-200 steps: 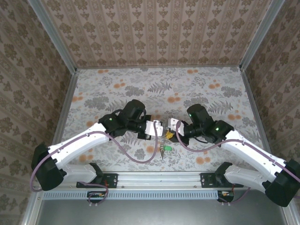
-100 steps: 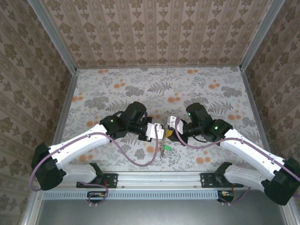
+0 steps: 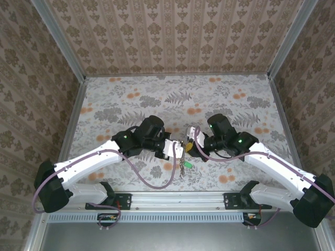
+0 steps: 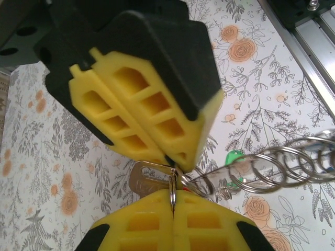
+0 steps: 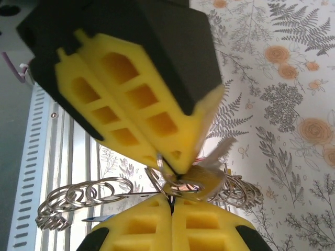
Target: Put the keys on the keyring
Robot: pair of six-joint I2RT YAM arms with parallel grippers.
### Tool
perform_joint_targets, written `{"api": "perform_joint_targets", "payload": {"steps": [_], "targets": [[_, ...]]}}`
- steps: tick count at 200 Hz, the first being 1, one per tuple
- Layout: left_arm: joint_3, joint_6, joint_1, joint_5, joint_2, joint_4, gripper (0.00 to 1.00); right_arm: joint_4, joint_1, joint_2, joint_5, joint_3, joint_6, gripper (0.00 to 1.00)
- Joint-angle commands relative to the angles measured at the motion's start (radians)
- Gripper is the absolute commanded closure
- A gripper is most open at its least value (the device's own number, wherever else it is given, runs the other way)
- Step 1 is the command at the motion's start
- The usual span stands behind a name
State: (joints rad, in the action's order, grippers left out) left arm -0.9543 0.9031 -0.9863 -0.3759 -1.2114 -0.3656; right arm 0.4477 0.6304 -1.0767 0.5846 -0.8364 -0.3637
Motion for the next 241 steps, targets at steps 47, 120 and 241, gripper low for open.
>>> {"api": "perform_joint_targets", "payload": {"steps": [47, 120, 241], "targets": [[0.023, 0.030, -0.019, -0.018, 0.021, 0.023, 1.00, -0.187, -0.058, 0.040, 0.042, 0.022, 0.170, 1.00], [0.042, -0.063, -0.023, 0.018, 0.021, 0.097, 1.00, -0.359, -0.096, 0.098, 0.013, 0.129, 0.378, 1.00], [0.130, -0.246, -0.025, 0.065, 0.051, 0.290, 1.00, -0.657, -0.122, 0.223, -0.051, 0.332, 0.666, 1.00]]}}
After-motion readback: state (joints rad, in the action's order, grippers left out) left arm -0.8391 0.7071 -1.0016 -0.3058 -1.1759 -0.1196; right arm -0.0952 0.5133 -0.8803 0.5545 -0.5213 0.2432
